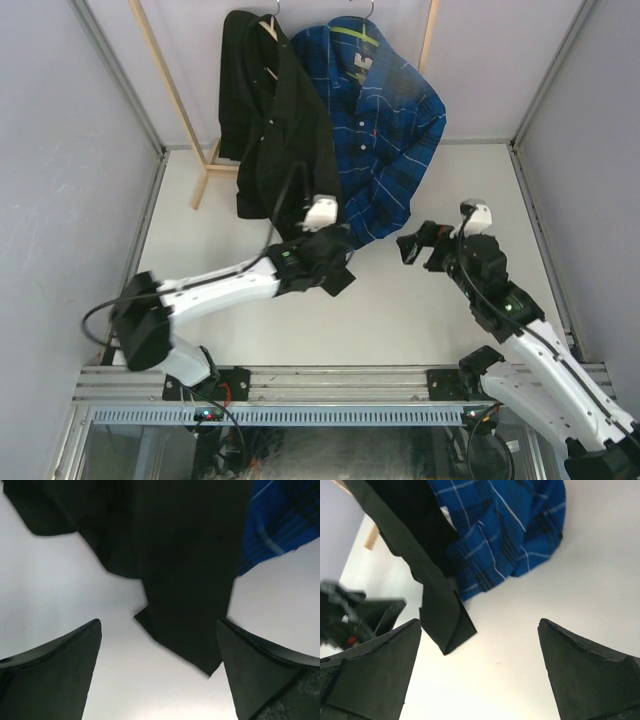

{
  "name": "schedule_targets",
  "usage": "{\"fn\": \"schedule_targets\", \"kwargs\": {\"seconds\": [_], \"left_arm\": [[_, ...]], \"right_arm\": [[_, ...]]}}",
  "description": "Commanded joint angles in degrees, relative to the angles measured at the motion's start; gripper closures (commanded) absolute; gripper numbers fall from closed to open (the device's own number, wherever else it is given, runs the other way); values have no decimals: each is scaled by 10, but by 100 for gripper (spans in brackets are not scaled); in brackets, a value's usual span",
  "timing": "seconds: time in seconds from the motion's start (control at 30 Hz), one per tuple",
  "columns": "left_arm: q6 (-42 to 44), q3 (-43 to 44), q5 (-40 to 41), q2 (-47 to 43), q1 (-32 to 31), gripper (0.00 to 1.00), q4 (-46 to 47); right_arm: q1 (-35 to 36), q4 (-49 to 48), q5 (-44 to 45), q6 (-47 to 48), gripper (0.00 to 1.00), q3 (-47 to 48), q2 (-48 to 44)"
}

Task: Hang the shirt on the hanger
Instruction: Adjust the shirt at the center of the board.

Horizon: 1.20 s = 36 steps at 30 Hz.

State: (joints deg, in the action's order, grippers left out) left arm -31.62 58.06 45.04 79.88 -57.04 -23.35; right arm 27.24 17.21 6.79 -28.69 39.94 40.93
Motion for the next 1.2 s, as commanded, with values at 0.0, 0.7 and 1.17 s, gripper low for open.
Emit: {"fn": "schedule_targets", "kwargs": {"seconds": [0.0, 0.7, 1.17], "left_arm": [[-37, 193, 88, 132, -10, 0, -3], [-53, 350, 201, 361, 39, 0, -92], [-182, 39, 121, 266, 47, 4, -8]], "right_arm": [[-7, 51, 37, -62, 1, -33, -63], [-6, 102, 23, -93, 2, -57, -146], [-7, 76, -1, -97, 3, -67, -120]]}}
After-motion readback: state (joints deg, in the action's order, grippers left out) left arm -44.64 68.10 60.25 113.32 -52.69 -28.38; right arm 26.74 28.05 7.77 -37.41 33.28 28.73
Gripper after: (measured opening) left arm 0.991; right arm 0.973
